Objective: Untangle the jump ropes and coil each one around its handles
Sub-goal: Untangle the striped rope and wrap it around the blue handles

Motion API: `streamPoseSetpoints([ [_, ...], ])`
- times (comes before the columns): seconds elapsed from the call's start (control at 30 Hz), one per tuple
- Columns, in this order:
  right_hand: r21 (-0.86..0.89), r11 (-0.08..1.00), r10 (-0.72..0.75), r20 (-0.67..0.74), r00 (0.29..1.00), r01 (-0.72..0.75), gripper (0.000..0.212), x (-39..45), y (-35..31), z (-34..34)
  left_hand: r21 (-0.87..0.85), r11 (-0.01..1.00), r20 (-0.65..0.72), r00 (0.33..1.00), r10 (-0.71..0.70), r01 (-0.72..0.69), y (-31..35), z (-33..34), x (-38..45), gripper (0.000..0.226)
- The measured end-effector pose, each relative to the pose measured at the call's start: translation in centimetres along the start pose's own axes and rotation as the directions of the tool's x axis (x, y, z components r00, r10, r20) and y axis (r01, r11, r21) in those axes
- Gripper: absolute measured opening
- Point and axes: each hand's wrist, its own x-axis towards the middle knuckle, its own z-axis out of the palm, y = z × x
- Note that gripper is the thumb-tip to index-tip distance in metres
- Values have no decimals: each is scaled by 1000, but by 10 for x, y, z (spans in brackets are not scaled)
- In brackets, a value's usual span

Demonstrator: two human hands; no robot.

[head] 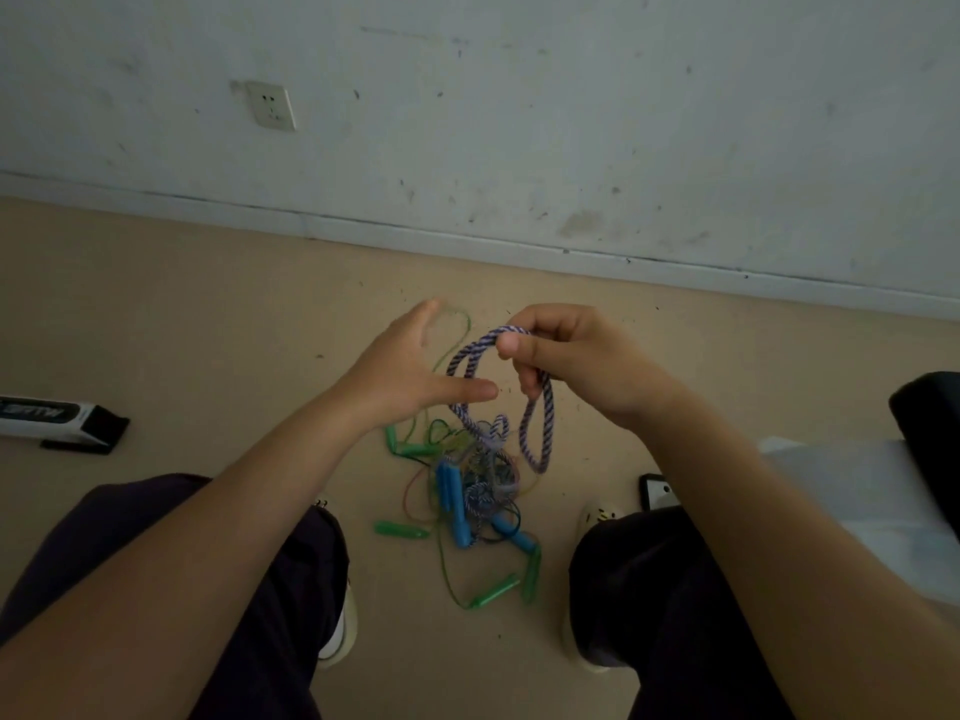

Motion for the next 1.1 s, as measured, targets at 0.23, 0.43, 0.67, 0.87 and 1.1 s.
streamPoseSetpoints([
  [0.23, -3, 996, -83, -262, 961, 86, 15, 2, 3, -20, -247, 967, 208, 972, 107, -53, -1, -15, 1, 38],
  [0.43, -37, 999, -17, -345, 938, 4, 20, -2, 10, -56, -326, 944, 104, 990, 99, -60, -8, -30, 2, 39],
  [0.67, -105, 986, 142, 119, 983, -130, 39, -11, 6, -14, -353, 935, 282, 949, 142, -35, -2, -10, -8, 33],
  [0.87, -167, 972, 180, 87, 980, -164, 29, -7, 4, -4, -85, 994, 280, 956, 91, -70, -5, -17, -1, 28],
  [1.1, -171, 979, 112, -19, 993, -114, 37, -13, 4, -33, 7, 1000, 179, 984, 22, -23, -12, -41, -1, 40],
])
